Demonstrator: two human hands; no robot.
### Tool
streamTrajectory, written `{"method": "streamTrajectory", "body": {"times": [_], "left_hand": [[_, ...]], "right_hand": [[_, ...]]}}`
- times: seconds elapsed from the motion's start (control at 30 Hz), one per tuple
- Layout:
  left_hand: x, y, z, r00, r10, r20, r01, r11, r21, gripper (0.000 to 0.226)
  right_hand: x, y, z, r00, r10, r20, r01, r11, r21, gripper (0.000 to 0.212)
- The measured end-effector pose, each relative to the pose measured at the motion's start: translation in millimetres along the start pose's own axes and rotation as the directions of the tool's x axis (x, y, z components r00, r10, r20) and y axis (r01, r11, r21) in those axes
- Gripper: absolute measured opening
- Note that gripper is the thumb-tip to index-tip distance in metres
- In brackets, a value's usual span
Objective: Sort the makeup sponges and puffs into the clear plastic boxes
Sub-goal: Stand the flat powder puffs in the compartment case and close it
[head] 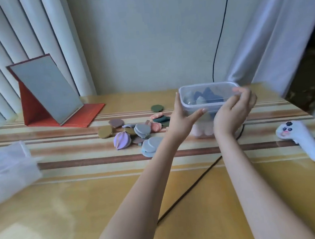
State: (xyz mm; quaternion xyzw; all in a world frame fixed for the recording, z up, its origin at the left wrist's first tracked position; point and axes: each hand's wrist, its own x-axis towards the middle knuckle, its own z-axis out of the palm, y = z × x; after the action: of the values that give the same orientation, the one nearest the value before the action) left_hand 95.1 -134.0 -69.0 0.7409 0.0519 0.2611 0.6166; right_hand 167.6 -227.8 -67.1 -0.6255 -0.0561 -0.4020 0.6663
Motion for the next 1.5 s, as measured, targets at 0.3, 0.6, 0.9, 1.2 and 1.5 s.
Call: {"method": "streamTrajectory", "body": {"times": [0.3, 0.6, 0.9, 1.2, 1.5], "left_hand": [[3, -8, 5, 1.0, -0.01, 0.002, 0.01, 1.0, -0.023, 0.083], [-22, 27, -20, 0.983, -0.164, 0.08, 0.136, 0.95, 0.282, 0.094], [-129, 73, -194, 0.795, 0.412, -0.446, 0.105, 0.631, 0.769, 0.016], [-229, 59, -338, 0.76, -0.007, -0.65, 0.65, -0.01, 0.76, 0.079], [-248, 23, -378, 0.742, 0.003, -0.67, 0.662, -0.165, 0.731, 0.075]], "right_hand": [[-22, 8, 0, 0.993, -0.115, -0.031, 0.105, 0.966, -0.236, 0.03], [-46, 1, 1, 0.9, -0.368, 0.236, 0.436, 0.789, -0.433, 0.024], [-163, -111, 41, 0.672, -0.445, 0.592, 0.376, 0.894, 0.244, 0.029], [-325, -195, 101, 0.021, -0.23, 0.973, 0.028, 0.973, 0.23, 0.05], [-346, -184, 106, -0.093, -0.262, 0.961, 0.435, 0.857, 0.276, 0.04]]}}
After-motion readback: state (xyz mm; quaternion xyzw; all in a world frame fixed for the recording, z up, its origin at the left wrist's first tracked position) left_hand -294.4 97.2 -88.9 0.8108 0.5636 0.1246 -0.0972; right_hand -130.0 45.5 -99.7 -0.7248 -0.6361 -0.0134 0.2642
